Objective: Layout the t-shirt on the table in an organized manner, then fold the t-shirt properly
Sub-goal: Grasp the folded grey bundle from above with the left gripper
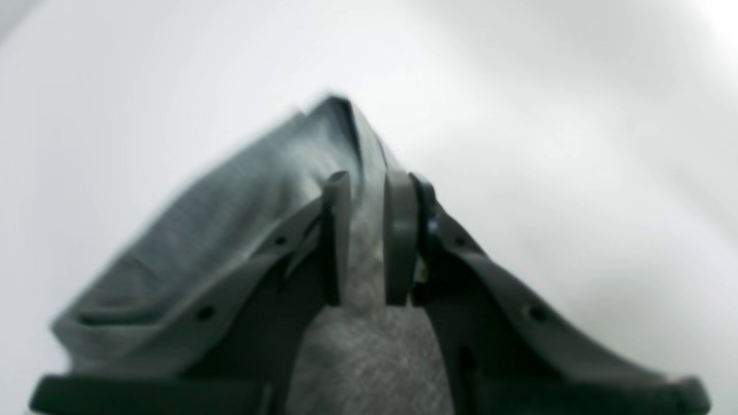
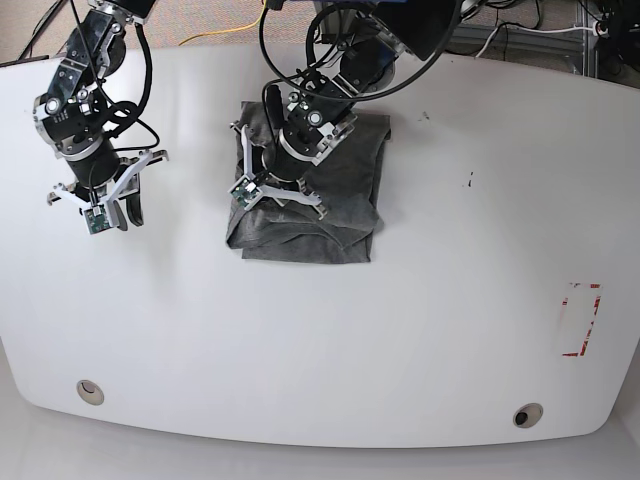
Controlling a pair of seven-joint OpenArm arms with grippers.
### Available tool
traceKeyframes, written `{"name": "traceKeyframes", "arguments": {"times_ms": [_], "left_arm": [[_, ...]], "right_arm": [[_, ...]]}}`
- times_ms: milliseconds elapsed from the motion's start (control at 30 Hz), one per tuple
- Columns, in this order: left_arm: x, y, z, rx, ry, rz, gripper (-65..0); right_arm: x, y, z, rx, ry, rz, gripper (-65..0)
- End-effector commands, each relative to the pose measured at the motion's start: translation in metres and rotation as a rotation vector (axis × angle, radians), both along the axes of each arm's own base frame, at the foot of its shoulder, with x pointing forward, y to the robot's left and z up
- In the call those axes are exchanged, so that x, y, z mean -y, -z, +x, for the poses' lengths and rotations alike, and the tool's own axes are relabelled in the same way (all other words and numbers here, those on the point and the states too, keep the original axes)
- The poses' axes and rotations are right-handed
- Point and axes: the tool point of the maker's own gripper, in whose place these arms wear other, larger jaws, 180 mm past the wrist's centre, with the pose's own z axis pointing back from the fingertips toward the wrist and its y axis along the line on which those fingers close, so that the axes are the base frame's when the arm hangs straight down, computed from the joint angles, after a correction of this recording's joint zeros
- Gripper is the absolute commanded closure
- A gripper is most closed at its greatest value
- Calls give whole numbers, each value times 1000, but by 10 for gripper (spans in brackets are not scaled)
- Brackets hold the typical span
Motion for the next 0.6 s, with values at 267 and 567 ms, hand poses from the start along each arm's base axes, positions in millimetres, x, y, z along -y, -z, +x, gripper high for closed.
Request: {"name": "traceKeyframes", "arguments": {"times_ms": [267, 567], "left_arm": [[-58, 58, 16, -32, -84, 73, -94], [-150, 100, 3, -106, -84, 214, -92]], "right_arm": [[-2, -7, -1, 29, -12, 4, -133], [-2, -2, -6, 13, -12, 6, -132]]}}
